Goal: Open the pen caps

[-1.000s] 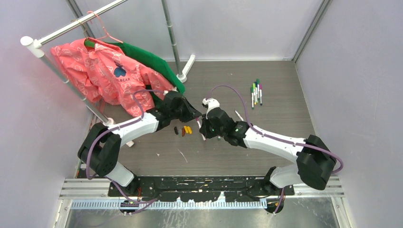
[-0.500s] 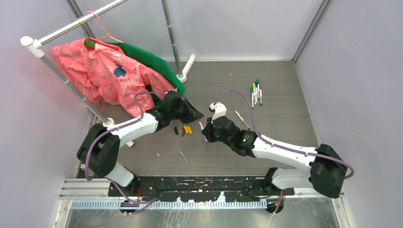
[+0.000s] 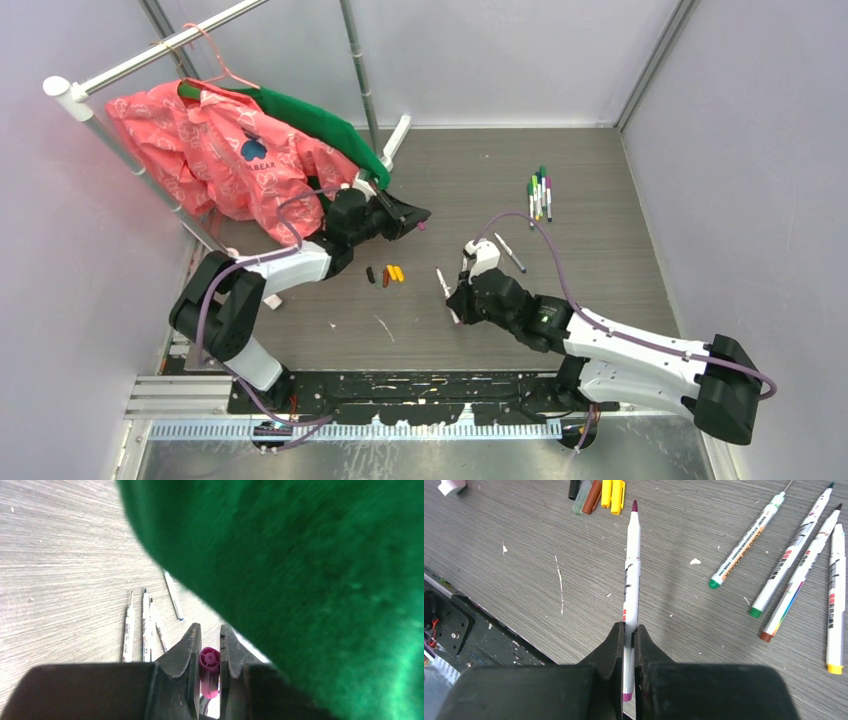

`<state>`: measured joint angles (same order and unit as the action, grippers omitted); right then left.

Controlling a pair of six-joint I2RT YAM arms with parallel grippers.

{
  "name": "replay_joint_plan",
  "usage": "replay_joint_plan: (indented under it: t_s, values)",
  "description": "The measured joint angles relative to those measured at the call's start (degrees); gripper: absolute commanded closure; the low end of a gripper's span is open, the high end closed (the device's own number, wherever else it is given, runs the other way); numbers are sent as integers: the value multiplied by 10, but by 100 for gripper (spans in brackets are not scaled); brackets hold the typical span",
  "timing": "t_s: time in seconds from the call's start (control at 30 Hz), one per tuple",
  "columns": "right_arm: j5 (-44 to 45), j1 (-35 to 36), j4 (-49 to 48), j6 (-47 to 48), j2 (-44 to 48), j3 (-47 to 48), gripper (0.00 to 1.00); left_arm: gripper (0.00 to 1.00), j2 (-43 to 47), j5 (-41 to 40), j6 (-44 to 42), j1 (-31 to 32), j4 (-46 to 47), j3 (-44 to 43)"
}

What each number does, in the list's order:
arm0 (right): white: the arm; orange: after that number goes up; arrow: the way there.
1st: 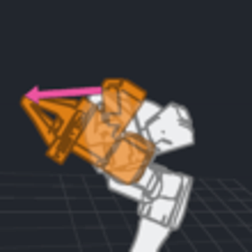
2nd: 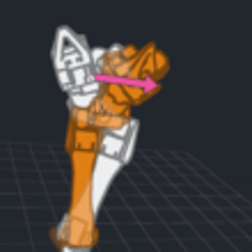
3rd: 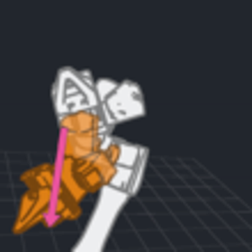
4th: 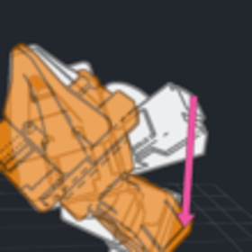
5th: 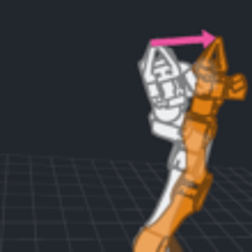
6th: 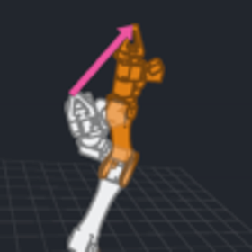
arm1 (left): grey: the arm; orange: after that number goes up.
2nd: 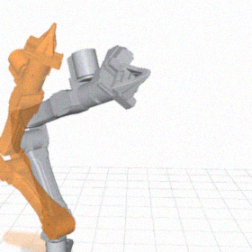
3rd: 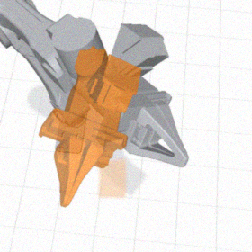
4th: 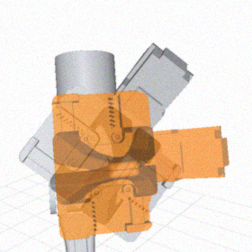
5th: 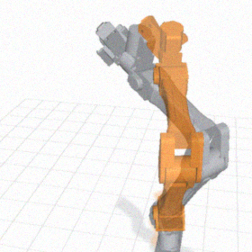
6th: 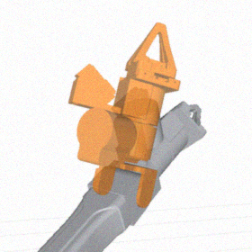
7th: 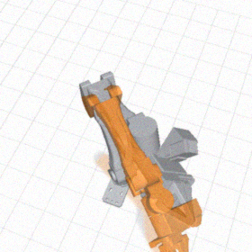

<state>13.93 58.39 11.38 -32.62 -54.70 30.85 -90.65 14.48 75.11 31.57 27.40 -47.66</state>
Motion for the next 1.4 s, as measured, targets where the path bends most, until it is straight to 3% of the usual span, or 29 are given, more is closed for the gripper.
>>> replay_joint_plan:
  t_s: [0.17, 0.4, 0.6, 0.73, 1.07, 1.4]
  values:
    - [33, 0, 39, 0, 16, 10, 99, 100, -2, 8, -20, 3, -10, 6]
    - [70, -63, 98, 21, -7, 61, 99, 100, 76, -90, -128, 18, -242, -22]
    - [56, -161, 120, 47, -43, 65, 99, 100, 93, -167, -187, 30, -359, -33]
    - [51, -189, 130, 61, -84, 75, 99, 100, 93, -215, -212, 32, -429, -33]
    - [47, -207, 131, 71, -163, 93, 99, 95, 91, -280, -232, 32, -485, -17]
    - [42, -221, 137, 69, -218, 121, 99, 89, 58, -289, -231, 32, -486, 3]
